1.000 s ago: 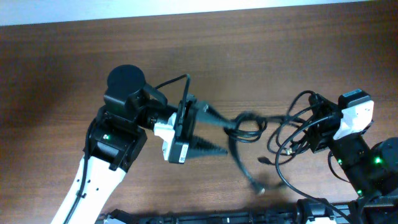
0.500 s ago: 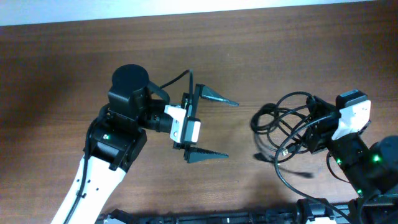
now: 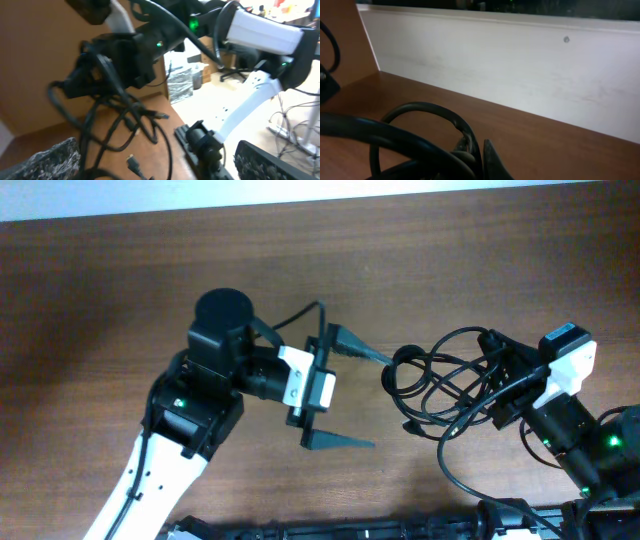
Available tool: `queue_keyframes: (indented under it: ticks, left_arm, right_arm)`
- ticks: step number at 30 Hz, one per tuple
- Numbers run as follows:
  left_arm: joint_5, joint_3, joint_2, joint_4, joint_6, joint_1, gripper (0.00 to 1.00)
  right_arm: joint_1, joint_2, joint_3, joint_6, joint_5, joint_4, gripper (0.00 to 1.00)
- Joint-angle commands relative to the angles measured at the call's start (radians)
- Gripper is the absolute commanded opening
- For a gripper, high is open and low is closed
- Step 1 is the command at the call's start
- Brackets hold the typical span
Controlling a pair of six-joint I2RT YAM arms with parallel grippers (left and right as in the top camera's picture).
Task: Untangle cables
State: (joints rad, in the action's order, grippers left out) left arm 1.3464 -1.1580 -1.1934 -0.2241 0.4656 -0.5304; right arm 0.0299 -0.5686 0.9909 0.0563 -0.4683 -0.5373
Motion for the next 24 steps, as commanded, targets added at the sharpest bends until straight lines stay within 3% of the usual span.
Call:
queue_keyframes:
  ticks: [1,5,10,16,24]
  left_arm:
    - [-0.013,-0.008,-0.028,0.006,-0.032,-0.059,0.99]
    - [-0.021,-0.008,-0.05,0.03,-0.056,-0.083,0.99]
    - [-0.202,-0.008,-0.076,0.117,-0.29,-0.085,0.99]
    - [-0.259,-0.008,-0.127,0.273,-0.555,-0.085,0.99]
    - [-0.195,-0.008,-0.161,0.327,-0.585,-0.157,0.99]
  right_arm:
    - [0.003,0.0,0.009,-0.012,-0.046,0.03,0.04]
    - [0.003,0.0,0.01,-0.012,-0.053,0.03,0.04]
    - [0.003,0.0,0.009,-0.012,-0.079,0.037,0.04]
    - [0.003,0.0,0.009,-0.012,-0.079,0.037,0.04]
    - [0.003,0.0,0.009,0.018,-0.078,0.037,0.04]
